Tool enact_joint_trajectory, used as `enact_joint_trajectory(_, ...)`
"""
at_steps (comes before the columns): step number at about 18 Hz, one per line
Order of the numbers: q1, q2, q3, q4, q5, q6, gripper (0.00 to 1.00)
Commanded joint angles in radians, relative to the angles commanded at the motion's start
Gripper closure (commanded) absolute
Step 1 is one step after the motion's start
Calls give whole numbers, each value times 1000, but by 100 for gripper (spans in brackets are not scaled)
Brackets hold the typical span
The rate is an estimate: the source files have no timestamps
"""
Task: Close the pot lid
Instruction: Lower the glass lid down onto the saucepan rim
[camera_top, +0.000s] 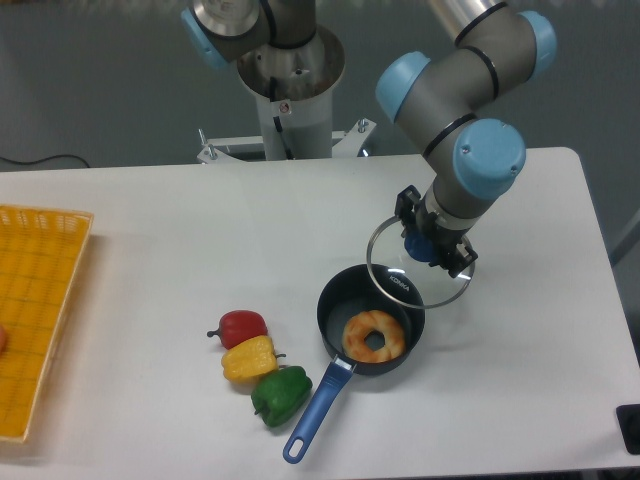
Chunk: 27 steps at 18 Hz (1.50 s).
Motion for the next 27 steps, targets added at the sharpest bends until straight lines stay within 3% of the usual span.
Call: enact_joint_trajectory(27,-101,-60,51,20,-3,-167,32)
